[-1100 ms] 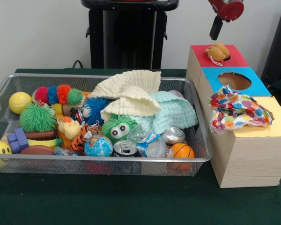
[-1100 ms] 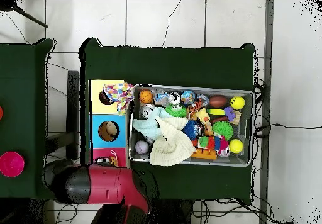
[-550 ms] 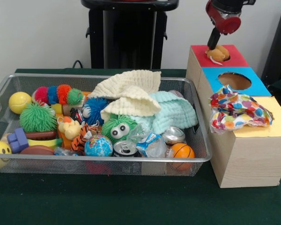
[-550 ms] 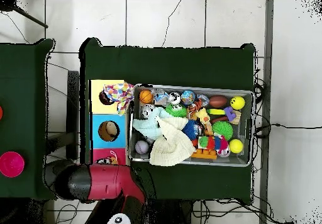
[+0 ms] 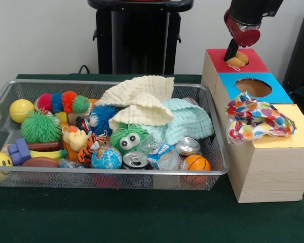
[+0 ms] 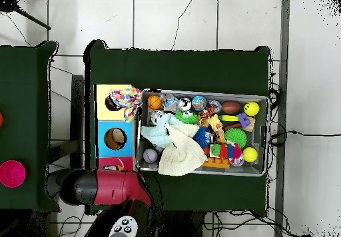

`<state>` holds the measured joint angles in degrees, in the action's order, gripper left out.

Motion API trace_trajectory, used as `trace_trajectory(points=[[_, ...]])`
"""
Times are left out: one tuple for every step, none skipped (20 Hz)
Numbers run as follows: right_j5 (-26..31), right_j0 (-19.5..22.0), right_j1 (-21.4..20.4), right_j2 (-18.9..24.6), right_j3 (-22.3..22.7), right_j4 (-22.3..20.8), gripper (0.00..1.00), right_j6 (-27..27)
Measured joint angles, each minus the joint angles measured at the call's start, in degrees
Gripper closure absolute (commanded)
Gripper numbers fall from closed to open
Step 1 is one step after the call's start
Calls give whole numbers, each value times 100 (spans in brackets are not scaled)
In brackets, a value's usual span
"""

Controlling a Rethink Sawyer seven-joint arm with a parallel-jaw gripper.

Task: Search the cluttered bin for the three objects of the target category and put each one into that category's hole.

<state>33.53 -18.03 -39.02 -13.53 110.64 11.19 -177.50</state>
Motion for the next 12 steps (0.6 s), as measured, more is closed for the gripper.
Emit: trace_trajectory(points=[[-11,-17,29,-4,-22,29,100,0],[-41,-42,101,-3,-38,64,100,0],[-103,-65,192,0,-51,86,100,0],[-164,-88,283,3,-65,108,100,0],[-239,-110,371,7,-78,133,100,0],[-370,-149,509,14,-104,171,100,0],[-476,-183,612,22,-129,208,100,0],[-581,-218,715,30,-154,246,100,0],[-638,-248,778,28,-174,287,100,-6],[-681,-285,769,-6,-174,320,100,-5],[-685,-305,770,-18,-173,331,100,-5],[-687,-335,778,-36,-177,358,100,-7]])
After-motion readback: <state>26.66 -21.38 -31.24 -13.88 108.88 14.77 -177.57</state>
